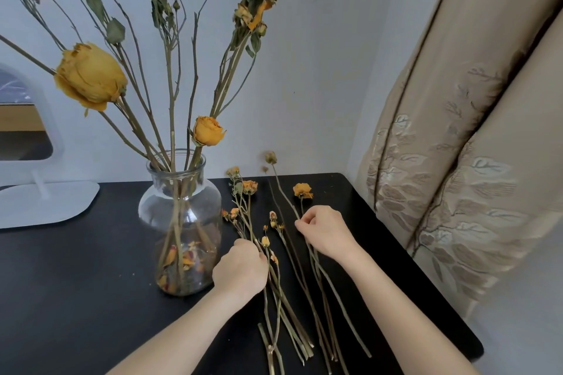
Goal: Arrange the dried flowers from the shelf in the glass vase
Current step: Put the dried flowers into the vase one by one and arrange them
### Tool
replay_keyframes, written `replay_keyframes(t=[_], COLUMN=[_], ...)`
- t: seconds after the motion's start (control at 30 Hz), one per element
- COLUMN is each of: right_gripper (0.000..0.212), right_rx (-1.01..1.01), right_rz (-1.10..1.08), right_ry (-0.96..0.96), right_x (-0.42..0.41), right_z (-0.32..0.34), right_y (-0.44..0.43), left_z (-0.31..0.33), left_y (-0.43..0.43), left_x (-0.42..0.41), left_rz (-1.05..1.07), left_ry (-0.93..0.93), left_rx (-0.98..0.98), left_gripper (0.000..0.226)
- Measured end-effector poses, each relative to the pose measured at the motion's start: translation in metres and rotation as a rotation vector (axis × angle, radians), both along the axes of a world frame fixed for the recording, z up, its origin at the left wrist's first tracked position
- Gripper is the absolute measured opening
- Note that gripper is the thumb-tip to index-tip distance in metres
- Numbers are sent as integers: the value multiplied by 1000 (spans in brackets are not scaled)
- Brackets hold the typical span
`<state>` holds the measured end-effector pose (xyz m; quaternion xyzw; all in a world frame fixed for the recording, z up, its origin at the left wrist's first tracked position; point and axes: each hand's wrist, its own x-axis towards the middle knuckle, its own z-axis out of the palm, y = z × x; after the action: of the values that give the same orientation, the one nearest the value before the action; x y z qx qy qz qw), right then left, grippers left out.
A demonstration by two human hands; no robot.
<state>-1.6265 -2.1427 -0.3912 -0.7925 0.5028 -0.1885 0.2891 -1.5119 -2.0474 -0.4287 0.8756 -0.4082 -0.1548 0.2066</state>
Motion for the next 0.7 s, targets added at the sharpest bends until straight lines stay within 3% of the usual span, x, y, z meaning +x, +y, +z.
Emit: replay_keyframes(t=[0.33, 0.7], right_gripper=[12, 13], right_rx=[-60, -181], right_rz=[9, -34], right_ry=[-68, -333], right_x=[-1, -13], right_z=[9, 46], right_y=[9, 12], left_z=[3, 53], left_y=[-5, 13], left_x=[0, -16], left_rz=[43, -41], left_ry=[472, 517], left_rx=[-295, -662], left_gripper=[42, 11])
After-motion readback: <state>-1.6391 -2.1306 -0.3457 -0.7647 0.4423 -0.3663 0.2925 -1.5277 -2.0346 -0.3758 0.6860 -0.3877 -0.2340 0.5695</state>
